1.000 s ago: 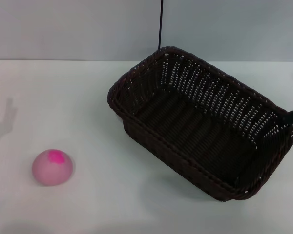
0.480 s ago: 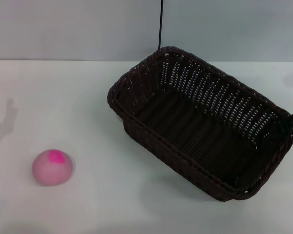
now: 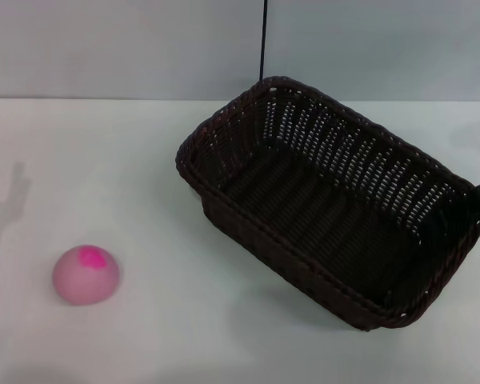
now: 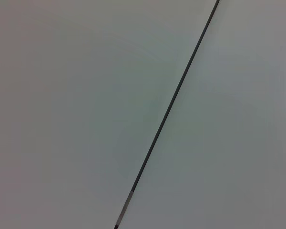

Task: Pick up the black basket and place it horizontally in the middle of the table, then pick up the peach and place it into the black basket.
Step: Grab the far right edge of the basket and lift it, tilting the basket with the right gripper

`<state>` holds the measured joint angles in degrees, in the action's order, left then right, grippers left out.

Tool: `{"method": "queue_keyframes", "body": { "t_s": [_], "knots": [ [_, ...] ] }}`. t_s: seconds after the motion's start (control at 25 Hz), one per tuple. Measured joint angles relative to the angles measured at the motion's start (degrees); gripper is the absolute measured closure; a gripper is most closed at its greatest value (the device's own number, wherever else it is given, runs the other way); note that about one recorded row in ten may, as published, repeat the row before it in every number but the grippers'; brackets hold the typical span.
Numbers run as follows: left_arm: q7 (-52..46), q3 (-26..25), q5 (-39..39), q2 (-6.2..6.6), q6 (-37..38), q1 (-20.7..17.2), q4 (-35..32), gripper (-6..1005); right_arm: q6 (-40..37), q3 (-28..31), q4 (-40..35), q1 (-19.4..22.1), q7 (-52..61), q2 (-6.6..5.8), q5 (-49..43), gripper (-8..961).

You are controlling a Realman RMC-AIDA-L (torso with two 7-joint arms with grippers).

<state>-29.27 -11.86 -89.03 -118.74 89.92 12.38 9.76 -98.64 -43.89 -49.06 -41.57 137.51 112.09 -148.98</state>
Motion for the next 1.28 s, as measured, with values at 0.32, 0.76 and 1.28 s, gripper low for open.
{"method": "queue_keyframes", "body": {
  "t_s": [0.32, 0.76, 1.28],
  "knots": [
    [0.0, 0.1, 0.0, 0.00, -0.6, -0.2, 0.4, 190, 0.5, -0.2, 0.0, 0.4, -0.3, 0.14, 0.0, 353],
    [0.0, 0.1, 0.0, 0.00, -1.0, -0.2, 0.5, 189, 1.2, 0.5, -0.6, 1.5, -1.8, 0.14, 0.5, 706],
    [0.0, 0.3, 0.0, 0.00, -1.4, 0.2, 0.6, 190, 0.6, 3.0, -0.4, 3.3, -12.7, -0.16, 11.6, 758]
  ]
}}
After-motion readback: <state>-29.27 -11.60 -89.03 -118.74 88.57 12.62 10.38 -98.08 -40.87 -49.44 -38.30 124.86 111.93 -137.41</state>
